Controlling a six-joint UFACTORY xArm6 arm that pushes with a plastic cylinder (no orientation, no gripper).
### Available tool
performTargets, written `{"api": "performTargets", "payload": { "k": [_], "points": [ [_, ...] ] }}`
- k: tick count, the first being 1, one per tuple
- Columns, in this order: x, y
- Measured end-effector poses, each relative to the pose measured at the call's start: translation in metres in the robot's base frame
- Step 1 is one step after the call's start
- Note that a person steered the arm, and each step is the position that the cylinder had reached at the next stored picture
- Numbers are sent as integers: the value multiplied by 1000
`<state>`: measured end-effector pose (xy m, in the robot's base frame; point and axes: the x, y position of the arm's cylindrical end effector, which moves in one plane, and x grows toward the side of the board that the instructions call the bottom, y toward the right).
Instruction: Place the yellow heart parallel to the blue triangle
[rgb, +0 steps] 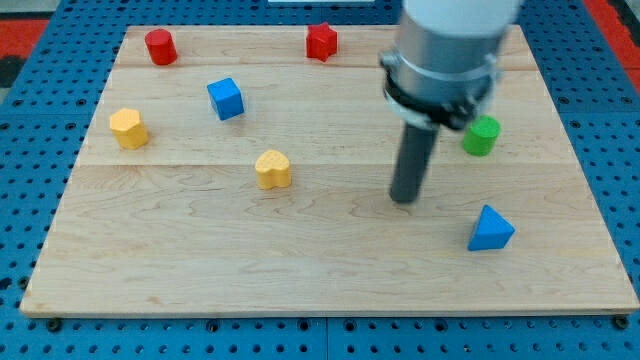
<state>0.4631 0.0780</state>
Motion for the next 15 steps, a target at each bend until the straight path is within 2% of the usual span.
{"api": "performTargets", "payload": {
  "k": [1, 2, 3, 4, 5, 6, 7, 8, 9, 10, 11, 12, 13, 14, 15],
  "points": [
    [-63, -68],
    [-44, -124],
    [40, -112],
    [60, -112],
    [-16, -102],
    [-35, -151],
    [4, -162],
    [52, -148],
    [-29, -123],
    [-133, -98],
    [-175, -139],
    [-141, -204],
    [-78, -253],
    [-40, -258],
    [-68, -218]
  ]
}}
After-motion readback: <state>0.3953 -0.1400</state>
